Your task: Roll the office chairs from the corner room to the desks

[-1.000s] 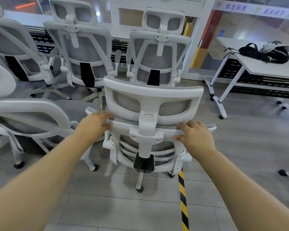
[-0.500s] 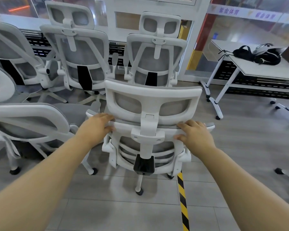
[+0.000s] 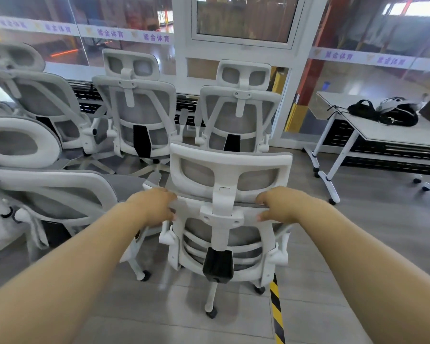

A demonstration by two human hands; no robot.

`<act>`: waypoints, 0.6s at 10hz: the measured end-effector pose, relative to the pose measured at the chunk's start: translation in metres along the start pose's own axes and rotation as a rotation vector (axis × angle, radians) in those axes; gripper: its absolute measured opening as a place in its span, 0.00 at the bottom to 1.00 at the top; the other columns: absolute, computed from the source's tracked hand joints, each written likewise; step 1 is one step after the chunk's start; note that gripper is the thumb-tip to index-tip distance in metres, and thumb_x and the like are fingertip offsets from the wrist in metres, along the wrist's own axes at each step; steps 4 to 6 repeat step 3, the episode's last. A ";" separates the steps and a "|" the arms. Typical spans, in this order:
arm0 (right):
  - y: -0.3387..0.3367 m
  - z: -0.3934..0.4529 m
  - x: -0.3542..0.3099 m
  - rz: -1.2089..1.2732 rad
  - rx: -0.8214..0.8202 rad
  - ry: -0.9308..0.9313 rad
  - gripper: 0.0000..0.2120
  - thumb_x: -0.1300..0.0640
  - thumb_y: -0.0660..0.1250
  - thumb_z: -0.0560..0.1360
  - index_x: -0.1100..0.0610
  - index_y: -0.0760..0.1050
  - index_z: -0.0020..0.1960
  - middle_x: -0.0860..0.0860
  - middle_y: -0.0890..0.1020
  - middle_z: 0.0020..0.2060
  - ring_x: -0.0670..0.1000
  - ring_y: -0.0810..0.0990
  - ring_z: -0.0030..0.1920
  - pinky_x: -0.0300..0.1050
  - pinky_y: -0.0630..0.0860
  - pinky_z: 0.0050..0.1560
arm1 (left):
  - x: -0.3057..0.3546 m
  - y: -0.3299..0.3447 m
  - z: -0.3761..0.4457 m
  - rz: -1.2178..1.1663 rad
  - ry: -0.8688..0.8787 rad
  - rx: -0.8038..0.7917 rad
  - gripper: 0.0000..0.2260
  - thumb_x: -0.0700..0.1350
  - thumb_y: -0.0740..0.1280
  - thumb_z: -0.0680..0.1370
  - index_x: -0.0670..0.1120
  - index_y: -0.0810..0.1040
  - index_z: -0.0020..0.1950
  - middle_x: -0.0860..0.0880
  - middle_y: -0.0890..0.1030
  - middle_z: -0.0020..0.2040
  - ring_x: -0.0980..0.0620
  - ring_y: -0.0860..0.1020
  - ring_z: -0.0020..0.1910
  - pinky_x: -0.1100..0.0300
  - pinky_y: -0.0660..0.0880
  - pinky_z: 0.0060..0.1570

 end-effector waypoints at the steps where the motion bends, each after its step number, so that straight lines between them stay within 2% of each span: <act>1: -0.014 -0.005 -0.009 -0.089 -0.047 -0.065 0.22 0.43 0.66 0.74 0.52 0.72 0.63 0.52 0.77 0.58 0.55 0.75 0.56 0.51 0.74 0.56 | 0.004 -0.007 -0.020 -0.012 -0.055 -0.064 0.13 0.54 0.65 0.75 0.50 0.74 0.57 0.50 0.76 0.55 0.49 0.75 0.52 0.56 0.71 0.49; 3: -0.036 -0.019 -0.047 -0.233 0.000 -0.269 0.21 0.46 0.67 0.74 0.56 0.74 0.62 0.52 0.78 0.58 0.55 0.76 0.56 0.51 0.73 0.58 | -0.003 -0.003 -0.079 -0.065 -0.287 -0.048 0.18 0.54 0.65 0.75 0.51 0.73 0.64 0.50 0.76 0.60 0.48 0.74 0.59 0.55 0.71 0.59; 6: -0.036 -0.019 -0.047 -0.233 0.000 -0.269 0.21 0.46 0.67 0.74 0.56 0.74 0.62 0.52 0.78 0.58 0.55 0.76 0.56 0.51 0.73 0.58 | -0.003 -0.003 -0.079 -0.065 -0.287 -0.048 0.18 0.54 0.65 0.75 0.51 0.73 0.64 0.50 0.76 0.60 0.48 0.74 0.59 0.55 0.71 0.59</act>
Point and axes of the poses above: each hand's wrist, its own z-axis towards the middle knuckle, its own y-axis out of the palm, x = y × z, the point moved 1 cm from there along z, towards the middle knuckle
